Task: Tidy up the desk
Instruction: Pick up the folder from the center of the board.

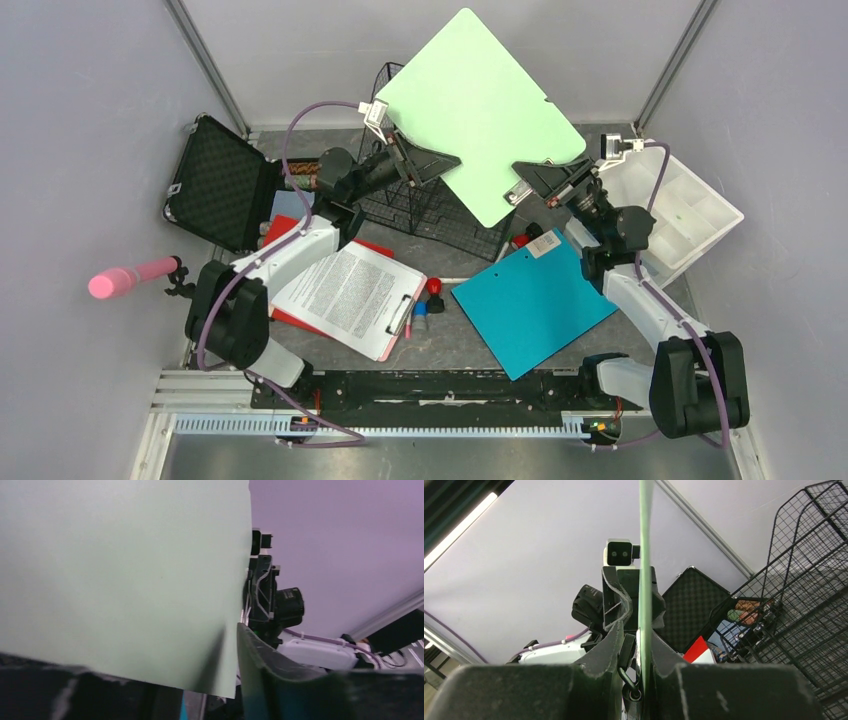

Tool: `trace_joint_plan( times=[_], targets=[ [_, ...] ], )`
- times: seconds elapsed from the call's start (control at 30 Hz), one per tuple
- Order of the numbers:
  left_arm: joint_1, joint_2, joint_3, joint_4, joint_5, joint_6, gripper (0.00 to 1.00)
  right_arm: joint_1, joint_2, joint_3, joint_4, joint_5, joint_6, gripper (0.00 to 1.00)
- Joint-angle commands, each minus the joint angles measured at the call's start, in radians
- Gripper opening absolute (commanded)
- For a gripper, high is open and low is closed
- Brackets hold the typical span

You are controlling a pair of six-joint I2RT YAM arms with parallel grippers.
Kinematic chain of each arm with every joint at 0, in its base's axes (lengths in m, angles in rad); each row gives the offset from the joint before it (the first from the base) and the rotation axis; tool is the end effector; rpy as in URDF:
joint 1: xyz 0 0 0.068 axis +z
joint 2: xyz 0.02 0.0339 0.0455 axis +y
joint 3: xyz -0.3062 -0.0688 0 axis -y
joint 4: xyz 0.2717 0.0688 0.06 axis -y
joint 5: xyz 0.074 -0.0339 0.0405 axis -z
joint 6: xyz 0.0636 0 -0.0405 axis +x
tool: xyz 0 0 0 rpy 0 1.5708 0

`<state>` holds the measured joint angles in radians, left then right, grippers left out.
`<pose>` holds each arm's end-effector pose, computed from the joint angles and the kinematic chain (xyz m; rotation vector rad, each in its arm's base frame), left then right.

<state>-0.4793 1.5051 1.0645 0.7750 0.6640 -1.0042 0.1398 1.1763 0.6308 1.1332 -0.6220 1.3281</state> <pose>0.3266 -0.2139 0.3982 0.2840 1.4852 -1.6384 0.2625 0.0744 0.3762 0.0669 1.2513 1.6005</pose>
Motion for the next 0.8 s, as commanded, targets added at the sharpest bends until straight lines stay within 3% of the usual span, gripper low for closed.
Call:
trace_joint_plan(
  times=[0.0, 0.1, 0.17, 0.33, 0.43, 0.57, 0.77],
  targets=[
    [-0.004, 0.016, 0.019, 0.2, 0.045, -0.125, 0.37, -0.008, -0.04, -0.018, 0.071, 0.033, -0.005, 0.0],
    [-0.003, 0.018, 0.017, 0.21, 0.055, -0.135, 0.14, -0.009, -0.044, -0.028, 0.06, 0.031, -0.03, 0.04],
    [-0.002, 0.017, 0.009, 0.221, 0.06, -0.146, 0.03, -0.011, -0.052, -0.035, 0.047, 0.035, -0.047, 0.17],
    [0.016, -0.017, -0.023, 0.241, 0.064, -0.166, 0.02, -0.043, -0.081, -0.046, 0.02, 0.032, -0.06, 0.64],
    [0.048, -0.047, -0.033, 0.242, 0.071, -0.188, 0.02, -0.074, -0.096, -0.035, -0.023, 0.019, -0.091, 0.82],
    [0.118, -0.116, -0.013, 0.129, 0.117, -0.153, 0.02, -0.131, -0.114, -0.004, -0.124, -0.008, -0.184, 0.88],
    [0.149, -0.232, 0.107, -0.401, 0.275, 0.21, 0.02, -0.185, -0.128, 0.139, -0.394, -0.069, -0.4, 0.91]
  ],
)
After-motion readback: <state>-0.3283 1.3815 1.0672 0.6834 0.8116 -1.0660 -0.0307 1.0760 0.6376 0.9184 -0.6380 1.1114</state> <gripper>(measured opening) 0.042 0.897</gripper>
